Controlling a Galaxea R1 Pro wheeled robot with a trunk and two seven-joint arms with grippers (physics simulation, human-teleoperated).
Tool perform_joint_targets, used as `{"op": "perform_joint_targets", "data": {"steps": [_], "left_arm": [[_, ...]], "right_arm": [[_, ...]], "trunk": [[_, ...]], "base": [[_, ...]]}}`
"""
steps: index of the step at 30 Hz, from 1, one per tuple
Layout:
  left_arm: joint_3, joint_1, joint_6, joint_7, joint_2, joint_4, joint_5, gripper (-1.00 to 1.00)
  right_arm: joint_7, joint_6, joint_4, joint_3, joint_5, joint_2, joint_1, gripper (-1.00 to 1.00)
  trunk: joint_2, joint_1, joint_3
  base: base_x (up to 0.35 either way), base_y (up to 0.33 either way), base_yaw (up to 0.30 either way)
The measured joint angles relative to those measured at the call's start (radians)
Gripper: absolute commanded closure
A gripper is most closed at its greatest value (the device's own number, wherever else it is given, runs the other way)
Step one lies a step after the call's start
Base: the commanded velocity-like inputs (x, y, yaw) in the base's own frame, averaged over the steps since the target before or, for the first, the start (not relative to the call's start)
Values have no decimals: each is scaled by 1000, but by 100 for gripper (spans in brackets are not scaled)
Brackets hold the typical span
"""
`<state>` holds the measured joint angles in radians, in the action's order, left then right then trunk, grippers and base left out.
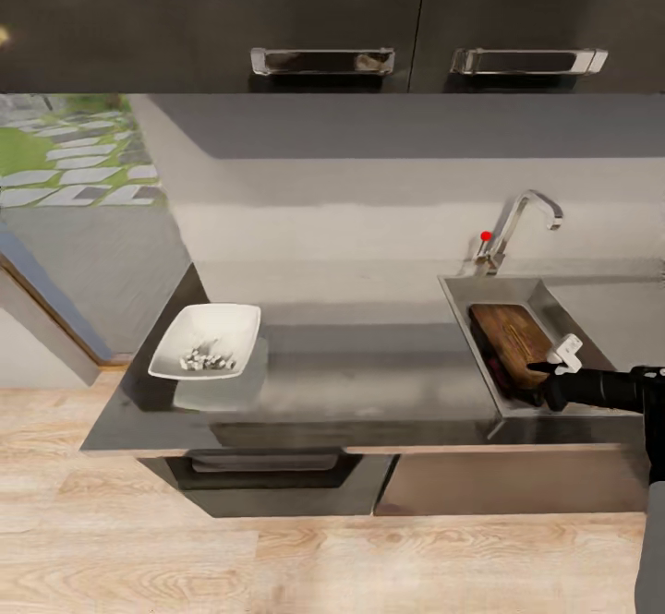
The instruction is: In the kitchen, take the Vidalia onion out of the sink, dice it on the chopping board with the paring knife, put the diced onion into the bowl on the countertop, then place both the paring knife and the chopping board into the sink.
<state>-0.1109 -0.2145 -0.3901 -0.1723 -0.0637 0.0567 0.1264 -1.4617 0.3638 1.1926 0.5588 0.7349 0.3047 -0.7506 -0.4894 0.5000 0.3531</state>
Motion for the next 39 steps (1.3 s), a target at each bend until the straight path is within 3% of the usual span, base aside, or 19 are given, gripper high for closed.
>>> {"op": "perform_joint_targets", "data": {"steps": [20,26,32,39], "left_arm": [[0,0,1,0,0,-1,0,-100],[0,0,2,0,0,-1,0,-100],[0,0,2,0,1,-1,0,-100],[0,0,0,0,1,-1,0,-100]], "right_arm": [[2,-1,-14,-2,1,-14,0,-100],[11,-11,-67,-3,4,-16,0,-100],[73,-111,-207,-4,5,-17,0,-100],[231,-319,-511,-6,30,-13,0,-100]], "trunk": [[0,0,0],[0,0,0],[0,-1,0],[0,-1,0]], "base": [[-308,107,0],[-166,64,0],[-15,5,0],[-1,0,0]]}}
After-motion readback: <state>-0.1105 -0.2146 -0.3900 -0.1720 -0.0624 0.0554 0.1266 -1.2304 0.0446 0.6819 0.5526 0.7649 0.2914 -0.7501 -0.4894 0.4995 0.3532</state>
